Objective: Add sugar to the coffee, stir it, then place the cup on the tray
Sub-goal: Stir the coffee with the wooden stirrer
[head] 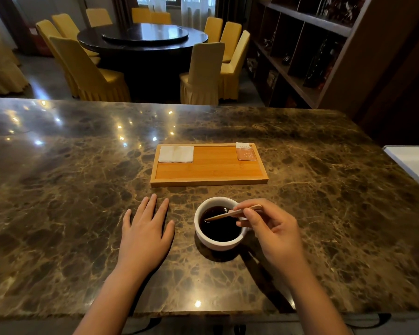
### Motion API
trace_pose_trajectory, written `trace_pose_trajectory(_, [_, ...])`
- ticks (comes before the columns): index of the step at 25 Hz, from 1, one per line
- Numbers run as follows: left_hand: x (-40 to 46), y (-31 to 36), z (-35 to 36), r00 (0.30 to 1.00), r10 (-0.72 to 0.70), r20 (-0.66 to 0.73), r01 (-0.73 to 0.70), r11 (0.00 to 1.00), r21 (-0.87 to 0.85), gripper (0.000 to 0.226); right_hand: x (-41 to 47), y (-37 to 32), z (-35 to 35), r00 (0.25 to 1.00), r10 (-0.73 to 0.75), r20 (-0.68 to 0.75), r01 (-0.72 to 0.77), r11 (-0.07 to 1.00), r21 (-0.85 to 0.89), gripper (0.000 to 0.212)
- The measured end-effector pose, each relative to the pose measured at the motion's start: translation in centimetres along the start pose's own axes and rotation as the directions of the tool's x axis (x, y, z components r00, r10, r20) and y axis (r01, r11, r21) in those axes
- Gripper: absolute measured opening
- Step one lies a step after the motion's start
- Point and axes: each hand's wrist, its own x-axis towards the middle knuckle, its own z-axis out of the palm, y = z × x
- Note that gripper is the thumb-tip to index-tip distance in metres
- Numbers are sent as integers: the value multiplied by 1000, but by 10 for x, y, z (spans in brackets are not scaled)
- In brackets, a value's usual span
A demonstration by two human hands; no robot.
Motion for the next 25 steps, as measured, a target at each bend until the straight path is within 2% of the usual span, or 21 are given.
trace_pose_trajectory(6, [0,-1,2,1000,-1,-5,1,1000,8,51,0,-1,-15,994,-103,-30,92,961,-262,23])
trace_pose_trajectory(10, [0,-1,1,1000,2,-10,-2,1000,9,52,-6,-6,-21,992,-127,-23,112,933,-343,23])
trace_pose_trajectory(13, [0,-2,1,1000,2,-4,-2,1000,8,52,-10,-7,-20,999,-45,-30,36,966,-255,13])
trace_pose_trajectory(19, [-1,-1,1,1000,5,-4,-5,1000,7,52,-11,-2,-2,997,79,-16,-79,996,34,14])
trace_pose_trajectory(22, [0,-2,2,1000,6,-10,-6,1000,11,52,-11,-1,4,998,29,-62,-28,1000,3,17])
trace_pose_trajectory(25, [-1,-2,2,1000,6,-5,-6,1000,13,54,-12,0,-2,996,-51,-79,38,987,-158,14])
